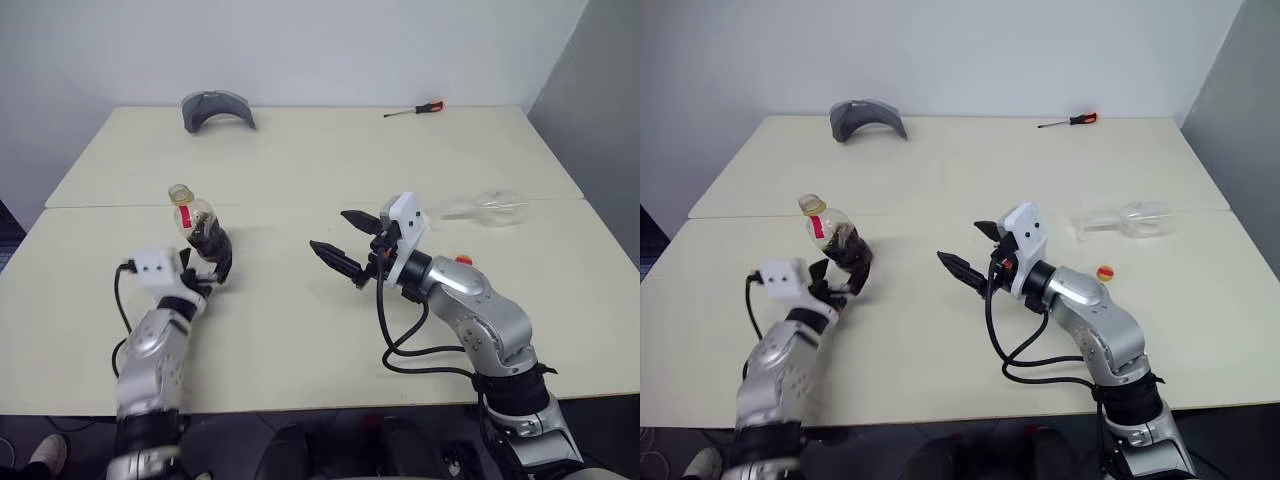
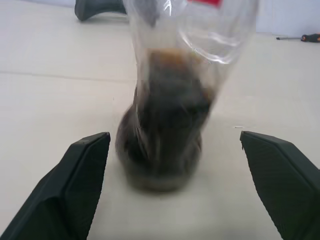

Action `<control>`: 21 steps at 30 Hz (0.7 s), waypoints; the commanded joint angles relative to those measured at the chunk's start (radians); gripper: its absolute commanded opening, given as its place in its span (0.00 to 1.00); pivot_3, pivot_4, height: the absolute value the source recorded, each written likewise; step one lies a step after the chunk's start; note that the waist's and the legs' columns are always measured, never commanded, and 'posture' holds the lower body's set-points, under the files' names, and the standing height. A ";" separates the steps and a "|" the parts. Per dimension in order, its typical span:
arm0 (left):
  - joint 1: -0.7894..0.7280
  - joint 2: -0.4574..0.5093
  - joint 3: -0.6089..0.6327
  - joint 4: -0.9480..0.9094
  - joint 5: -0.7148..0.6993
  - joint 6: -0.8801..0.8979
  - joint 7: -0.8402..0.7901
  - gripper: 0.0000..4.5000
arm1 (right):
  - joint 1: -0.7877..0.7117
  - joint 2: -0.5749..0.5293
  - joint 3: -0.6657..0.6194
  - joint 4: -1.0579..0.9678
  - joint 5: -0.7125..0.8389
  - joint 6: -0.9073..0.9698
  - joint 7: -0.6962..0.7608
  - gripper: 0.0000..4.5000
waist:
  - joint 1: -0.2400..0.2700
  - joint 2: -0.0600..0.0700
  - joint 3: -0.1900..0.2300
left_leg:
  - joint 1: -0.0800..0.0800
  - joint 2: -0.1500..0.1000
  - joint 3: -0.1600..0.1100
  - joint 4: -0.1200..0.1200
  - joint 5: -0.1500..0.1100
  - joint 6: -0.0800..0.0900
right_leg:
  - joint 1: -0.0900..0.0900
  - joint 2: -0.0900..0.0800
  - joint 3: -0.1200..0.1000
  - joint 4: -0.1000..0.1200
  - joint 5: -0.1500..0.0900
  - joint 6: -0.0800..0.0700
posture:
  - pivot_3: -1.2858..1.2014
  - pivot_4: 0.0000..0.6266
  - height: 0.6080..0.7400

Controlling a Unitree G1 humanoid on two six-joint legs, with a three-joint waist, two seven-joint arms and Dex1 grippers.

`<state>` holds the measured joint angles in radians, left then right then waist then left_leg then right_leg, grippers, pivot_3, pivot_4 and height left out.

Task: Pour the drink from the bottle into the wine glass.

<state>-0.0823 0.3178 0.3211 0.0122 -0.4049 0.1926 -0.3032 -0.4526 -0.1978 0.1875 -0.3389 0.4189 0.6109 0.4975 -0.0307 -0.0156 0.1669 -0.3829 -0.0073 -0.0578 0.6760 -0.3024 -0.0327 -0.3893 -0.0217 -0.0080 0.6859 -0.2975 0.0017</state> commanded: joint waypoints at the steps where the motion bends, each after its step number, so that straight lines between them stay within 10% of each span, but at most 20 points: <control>1: 0.096 -0.008 0.045 -0.234 -0.067 0.099 0.058 0.99 | 0.015 -0.004 -0.014 -0.045 0.010 -0.024 0.010 1.00 | 0.002 0.000 0.000 | 0.000 0.000 0.000 0.000 0.000 0.000 | 0.000 0.000 0.000 0.000 0.000 0.000 | 0.52 0.24 1.00; 8: 0.306 0.162 -0.062 -0.674 -0.188 0.313 -0.084 0.99 | 0.106 -0.075 -0.133 -0.107 0.017 0.085 -0.082 1.00 | 0.019 0.000 0.000 | 0.000 -0.001 -0.001 0.000 -0.001 0.001 | 0.002 0.000 -0.001 -0.002 0.000 0.000 | 0.52 0.24 1.00; 21: -0.001 0.340 -0.186 -0.666 -0.377 0.419 -0.364 0.99 | -0.074 0.221 -0.769 0.195 0.466 0.311 -0.582 1.00 | 0.003 0.003 0.001 | 0.001 0.000 0.002 -0.001 -0.001 0.001 | 0.001 0.002 0.001 0.002 -0.001 -0.001 | 0.52 0.24 1.00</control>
<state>-0.0744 0.6451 0.1368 -0.6563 -0.7694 0.6153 -0.6315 -0.5054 0.0183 -0.5407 -0.1530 0.8194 0.9318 -0.0490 -0.0279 -0.0127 0.1679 -0.3814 -0.0073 -0.0559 0.6743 -0.3031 -0.0313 -0.3887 -0.0197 -0.0068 0.6883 -0.2984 0.0002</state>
